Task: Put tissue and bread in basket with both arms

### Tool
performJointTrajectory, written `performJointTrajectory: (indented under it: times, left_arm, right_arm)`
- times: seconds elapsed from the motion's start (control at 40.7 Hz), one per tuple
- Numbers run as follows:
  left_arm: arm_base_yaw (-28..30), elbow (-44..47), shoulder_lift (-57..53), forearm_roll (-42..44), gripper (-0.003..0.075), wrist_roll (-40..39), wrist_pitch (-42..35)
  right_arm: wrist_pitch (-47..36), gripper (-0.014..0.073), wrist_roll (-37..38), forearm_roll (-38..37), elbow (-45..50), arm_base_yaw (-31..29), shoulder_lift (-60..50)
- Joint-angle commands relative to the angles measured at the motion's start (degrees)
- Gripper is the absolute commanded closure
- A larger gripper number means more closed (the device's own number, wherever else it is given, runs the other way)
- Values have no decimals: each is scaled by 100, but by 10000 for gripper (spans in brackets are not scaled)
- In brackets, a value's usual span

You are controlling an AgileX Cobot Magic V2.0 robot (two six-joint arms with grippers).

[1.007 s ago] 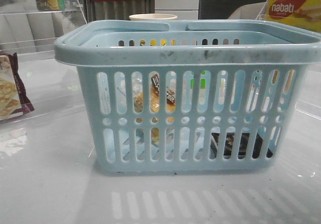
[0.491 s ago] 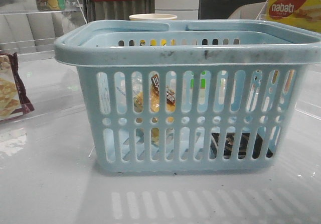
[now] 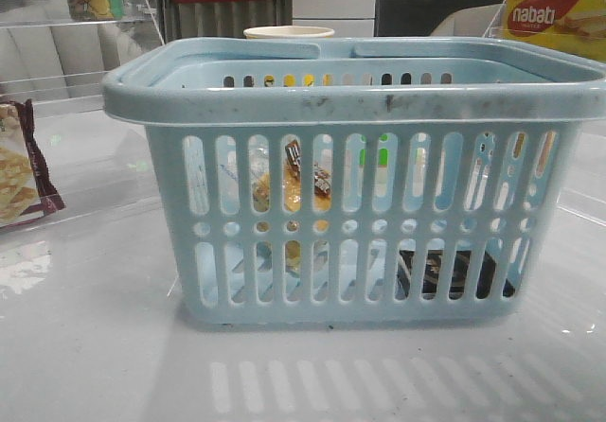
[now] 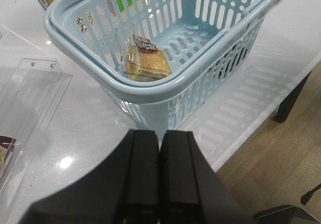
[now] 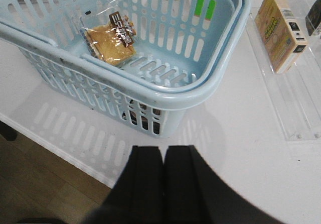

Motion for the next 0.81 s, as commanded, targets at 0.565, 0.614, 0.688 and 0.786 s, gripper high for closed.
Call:
performJointTrajectory:
  times: [0.565, 0.614, 0.688, 0.786]
  left_arm:
    - [2428, 566, -1731, 27, 629, -75, -1755]
    - [2634, 899, -1958, 27, 629, -75, -2165]
    - [2904, 1495, -2326, -13, 629, -75, -2831]
    - [3178, 2270, -2776, -13, 629, -75, -3482]
  right_arm:
    - [-450, 496, -25, -33, -153, -12, 19]
    - [-450, 496, -25, -33, -153, -12, 19]
    - [-450, 496, -25, -33, -153, -12, 19]
    - [-450, 496, -25, -33, -153, -12, 19]
